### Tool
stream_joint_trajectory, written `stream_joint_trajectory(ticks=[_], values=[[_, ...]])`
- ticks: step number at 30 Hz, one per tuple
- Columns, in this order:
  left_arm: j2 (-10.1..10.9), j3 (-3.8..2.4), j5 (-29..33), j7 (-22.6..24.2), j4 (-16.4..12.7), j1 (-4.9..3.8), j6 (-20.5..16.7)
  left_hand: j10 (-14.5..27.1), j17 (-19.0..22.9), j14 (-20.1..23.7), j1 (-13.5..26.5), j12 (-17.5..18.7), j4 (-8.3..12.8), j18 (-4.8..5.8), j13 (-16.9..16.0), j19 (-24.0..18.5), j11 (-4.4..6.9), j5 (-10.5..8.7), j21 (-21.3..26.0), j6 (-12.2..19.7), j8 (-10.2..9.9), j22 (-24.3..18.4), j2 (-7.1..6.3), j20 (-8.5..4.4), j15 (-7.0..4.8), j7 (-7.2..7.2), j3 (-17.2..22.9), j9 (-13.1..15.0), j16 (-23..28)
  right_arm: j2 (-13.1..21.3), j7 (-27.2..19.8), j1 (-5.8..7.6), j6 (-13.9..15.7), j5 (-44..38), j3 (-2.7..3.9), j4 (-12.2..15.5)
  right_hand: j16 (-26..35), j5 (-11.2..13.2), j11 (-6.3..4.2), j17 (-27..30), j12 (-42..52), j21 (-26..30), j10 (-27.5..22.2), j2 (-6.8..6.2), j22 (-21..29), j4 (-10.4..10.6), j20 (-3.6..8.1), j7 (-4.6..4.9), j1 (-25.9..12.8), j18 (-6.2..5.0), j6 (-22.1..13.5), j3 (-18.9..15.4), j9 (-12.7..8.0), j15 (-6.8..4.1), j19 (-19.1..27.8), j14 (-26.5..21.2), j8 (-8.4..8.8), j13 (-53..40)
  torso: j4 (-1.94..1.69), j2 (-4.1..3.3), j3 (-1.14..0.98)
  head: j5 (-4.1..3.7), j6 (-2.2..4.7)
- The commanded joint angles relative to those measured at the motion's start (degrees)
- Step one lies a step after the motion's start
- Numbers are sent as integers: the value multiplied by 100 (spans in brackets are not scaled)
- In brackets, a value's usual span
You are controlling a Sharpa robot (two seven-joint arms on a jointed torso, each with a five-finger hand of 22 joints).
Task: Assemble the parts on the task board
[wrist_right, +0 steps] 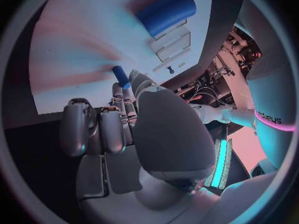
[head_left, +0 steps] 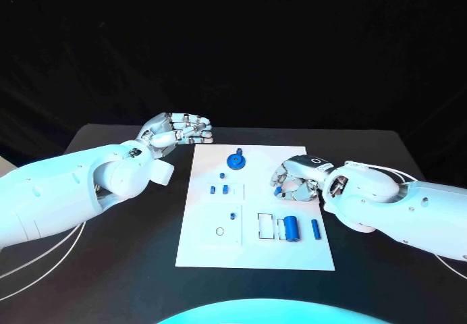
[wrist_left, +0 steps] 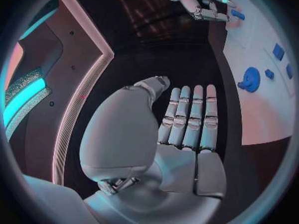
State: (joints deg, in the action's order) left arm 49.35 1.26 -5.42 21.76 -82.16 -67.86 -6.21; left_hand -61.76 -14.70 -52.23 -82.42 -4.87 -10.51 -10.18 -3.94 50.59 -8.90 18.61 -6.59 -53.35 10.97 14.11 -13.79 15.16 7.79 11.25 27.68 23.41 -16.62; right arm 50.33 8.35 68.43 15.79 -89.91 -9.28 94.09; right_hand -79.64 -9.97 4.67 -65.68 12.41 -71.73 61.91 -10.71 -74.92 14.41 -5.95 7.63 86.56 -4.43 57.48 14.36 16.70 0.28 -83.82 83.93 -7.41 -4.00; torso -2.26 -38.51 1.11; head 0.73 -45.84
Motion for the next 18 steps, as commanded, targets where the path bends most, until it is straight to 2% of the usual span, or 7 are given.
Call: stream_joint_trajectory(ticks=[1, 9, 18], values=[[2, -3, 26, 52, -20, 2, 93, -16, -5, -52, -53, 32, -4, -34, 0, 39, -36, -24, 26, 24, -38, -5, -8, -1, 3, 30, -5, -7, 31, -31, 84, -21, -138, -213, -4, -38, -23, 35, -7, 7, -28, -25, 54, 27, -839, 22, 32, -4, 35, 106, 71, 73, 4, -43, -185, 156, -45, 11, 7, 7, 2, 8, -14], [10, -3, 25, 33, -18, 2, 96, -18, -7, -56, -53, 34, -5, -33, 0, 41, -35, -23, 30, 22, -38, -10, -3, -1, 2, 30, -4, -7, 34, -74, 144, -36, -144, -307, -7, -69, -34, 97, -9, 13, -121, -33, 127, 23, -851, 76, 41, 2, 71, 108, 151, 291, 13, -45, -187, 156, -66, 19, 8, 11, -4, 16, -1], [6, -3, 25, 8, -11, 2, 114, -19, -8, -58, -53, 36, -6, -33, -1, 42, -35, -23, 34, 21, -37, -14, 0, 0, 2, 31, -4, -7, 38, -106, 228, -41, -123, -430, -10, -88, -51, 317, -14, 27, -264, -50, 280, 8, -875, 70, 47, 9, 132, 112, 272, 779, 46, -50, -190, 153, -107, 14, 7, 15, -3, 6, -16]])
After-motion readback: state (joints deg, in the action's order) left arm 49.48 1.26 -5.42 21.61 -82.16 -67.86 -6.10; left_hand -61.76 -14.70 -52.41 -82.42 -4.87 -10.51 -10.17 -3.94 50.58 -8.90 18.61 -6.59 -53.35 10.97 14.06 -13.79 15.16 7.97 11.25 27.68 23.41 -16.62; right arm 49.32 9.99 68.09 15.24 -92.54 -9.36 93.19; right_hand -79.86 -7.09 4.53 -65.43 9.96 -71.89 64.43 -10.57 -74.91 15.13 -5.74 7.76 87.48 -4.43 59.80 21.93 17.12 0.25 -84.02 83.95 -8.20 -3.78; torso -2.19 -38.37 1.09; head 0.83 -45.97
